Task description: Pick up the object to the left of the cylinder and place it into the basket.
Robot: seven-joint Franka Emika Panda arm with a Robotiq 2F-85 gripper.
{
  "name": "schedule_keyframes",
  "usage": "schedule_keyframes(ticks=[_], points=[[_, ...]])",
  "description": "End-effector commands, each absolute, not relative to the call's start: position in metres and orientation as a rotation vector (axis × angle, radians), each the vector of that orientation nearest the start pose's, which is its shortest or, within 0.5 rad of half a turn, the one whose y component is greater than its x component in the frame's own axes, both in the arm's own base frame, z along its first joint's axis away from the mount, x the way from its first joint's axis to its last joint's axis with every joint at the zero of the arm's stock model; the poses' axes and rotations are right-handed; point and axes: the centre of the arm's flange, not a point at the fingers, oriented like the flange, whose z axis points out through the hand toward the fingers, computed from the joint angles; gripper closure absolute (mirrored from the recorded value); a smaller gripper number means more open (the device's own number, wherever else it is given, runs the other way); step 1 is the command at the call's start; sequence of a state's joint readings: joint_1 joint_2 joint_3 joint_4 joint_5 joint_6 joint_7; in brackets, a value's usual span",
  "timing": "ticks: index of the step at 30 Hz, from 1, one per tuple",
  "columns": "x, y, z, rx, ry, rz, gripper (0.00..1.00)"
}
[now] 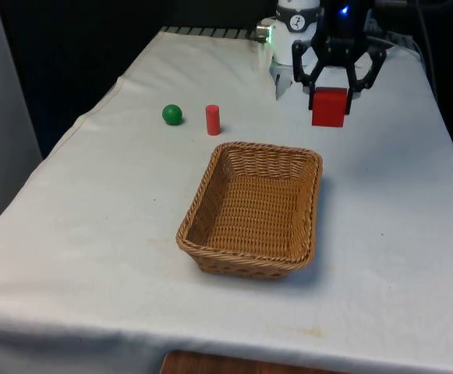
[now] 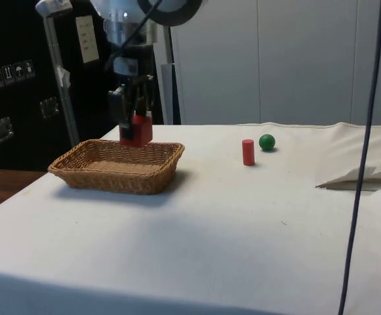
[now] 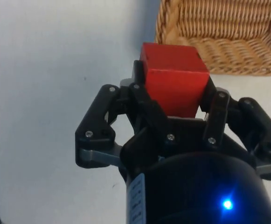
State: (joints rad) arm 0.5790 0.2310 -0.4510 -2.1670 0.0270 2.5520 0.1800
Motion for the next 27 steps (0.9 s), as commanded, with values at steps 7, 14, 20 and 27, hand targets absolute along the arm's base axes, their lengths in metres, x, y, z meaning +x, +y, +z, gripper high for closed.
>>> schedule_keyframes(ticks=[7, 14, 20, 27], points=[[0.595, 0.065, 0.312, -3.173, 0.090, -0.310, 1.00], [0.610, 0.049, 0.299, -3.197, 0.095, -0.315, 1.00], [0.632, 0.029, 0.281, -3.204, 0.096, -0.313, 1.00], [0.650, 0.012, 0.264, -3.219, 0.100, -0.317, 1.00]])
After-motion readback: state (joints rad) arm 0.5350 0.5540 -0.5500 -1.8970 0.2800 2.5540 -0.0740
